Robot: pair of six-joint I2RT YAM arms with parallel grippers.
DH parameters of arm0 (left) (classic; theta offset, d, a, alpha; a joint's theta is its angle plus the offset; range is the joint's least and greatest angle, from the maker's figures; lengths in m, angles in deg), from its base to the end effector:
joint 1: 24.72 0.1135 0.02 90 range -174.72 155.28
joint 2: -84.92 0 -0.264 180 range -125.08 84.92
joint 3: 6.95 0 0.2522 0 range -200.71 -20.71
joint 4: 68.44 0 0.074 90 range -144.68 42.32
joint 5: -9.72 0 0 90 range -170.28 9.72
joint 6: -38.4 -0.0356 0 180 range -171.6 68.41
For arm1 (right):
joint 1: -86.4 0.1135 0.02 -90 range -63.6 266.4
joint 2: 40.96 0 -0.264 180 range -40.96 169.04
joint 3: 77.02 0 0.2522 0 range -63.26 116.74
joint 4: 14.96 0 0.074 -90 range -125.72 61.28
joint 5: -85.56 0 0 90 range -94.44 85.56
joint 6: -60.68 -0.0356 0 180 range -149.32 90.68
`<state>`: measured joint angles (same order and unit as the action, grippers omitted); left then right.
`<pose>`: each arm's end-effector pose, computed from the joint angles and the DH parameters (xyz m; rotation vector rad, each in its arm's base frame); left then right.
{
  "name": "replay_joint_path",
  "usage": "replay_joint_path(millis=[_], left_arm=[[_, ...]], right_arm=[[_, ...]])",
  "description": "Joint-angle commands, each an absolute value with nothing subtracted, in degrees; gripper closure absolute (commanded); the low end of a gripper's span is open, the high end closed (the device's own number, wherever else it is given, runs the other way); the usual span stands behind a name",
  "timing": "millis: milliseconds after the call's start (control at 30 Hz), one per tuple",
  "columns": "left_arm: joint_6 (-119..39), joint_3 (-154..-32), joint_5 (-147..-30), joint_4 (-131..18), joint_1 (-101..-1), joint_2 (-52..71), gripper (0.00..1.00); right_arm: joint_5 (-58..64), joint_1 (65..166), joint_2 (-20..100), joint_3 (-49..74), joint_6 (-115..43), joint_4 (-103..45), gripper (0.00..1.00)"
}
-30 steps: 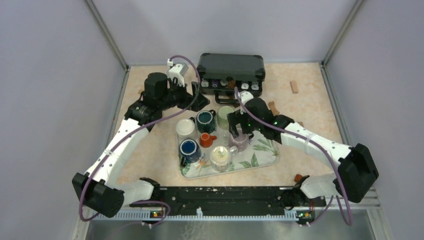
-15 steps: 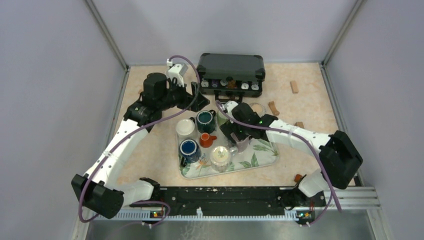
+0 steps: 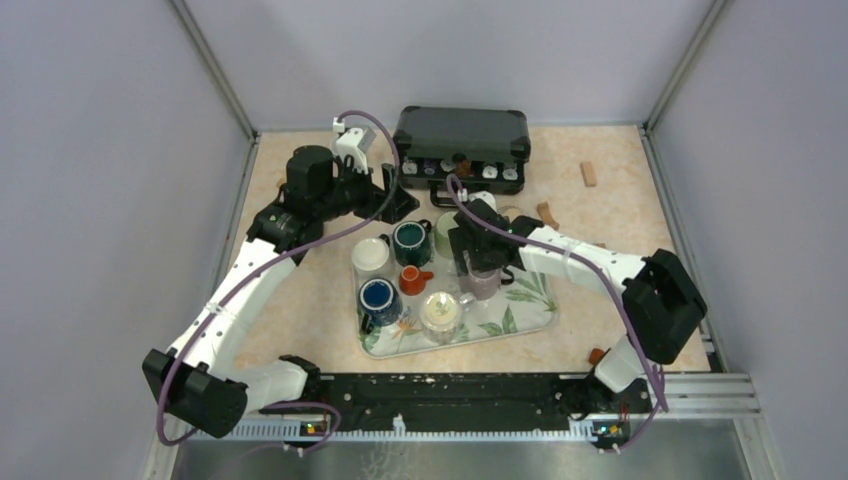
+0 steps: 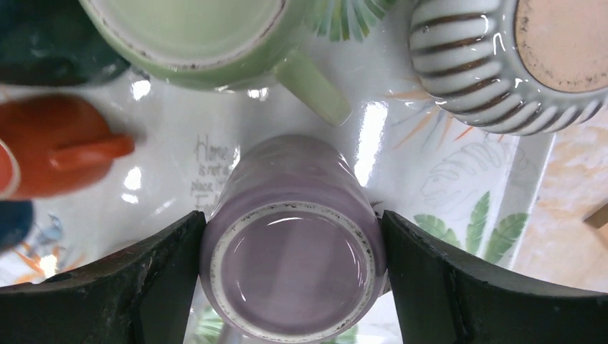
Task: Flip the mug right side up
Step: Turn over the cup on the tray.
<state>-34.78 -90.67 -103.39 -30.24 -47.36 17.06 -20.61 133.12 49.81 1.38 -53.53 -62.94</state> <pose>0.2363 -0.1137 0.3864 0.3763 1.9892 -0.8398 0.2289 0.2287 0.2294 -0.4052 2.5291 0.0969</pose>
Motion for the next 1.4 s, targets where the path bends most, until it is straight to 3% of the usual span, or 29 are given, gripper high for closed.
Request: replay_joint_path(millis=[0, 167, 667, 767, 933, 1367], left_arm=[[-34.55, -90.09, -103.72, -32.02, -47.18, 18.63, 0.01], [-34.88, -89.89, -103.34, -31.92, -47.22, 19.14, 0.01], [-34.76, -89.82, -104.22, -31.83, -47.22, 19.73, 0.01], [-34.65, -90.05, -104.6, -31.86, -47.22, 19.53, 0.01], [-34.4, -89.84, -105.36, -32.21, -47.22, 19.05, 0.01], [-34.46, -90.09, -105.95, -32.1, -47.31, 17.83, 0.01]], right_arm=[[-20.95, 133.33, 49.95, 3.82, -66.99, -60.43, 0.19], [-18.97, 133.14, 45.1, 0.32, -69.2, -53.39, 0.01], [-10.52, 129.01, 25.88, -13.59, -49.68, -50.48, 0.01], [-12.8, 129.0, 23.77, -15.24, -49.01, -52.96, 0.09], [-11.44, 128.97, 24.16, -16.39, -44.92, -53.44, 0.35], [-10.01, 129.02, 32.77, -16.38, -35.87, -46.06, 0.35]])
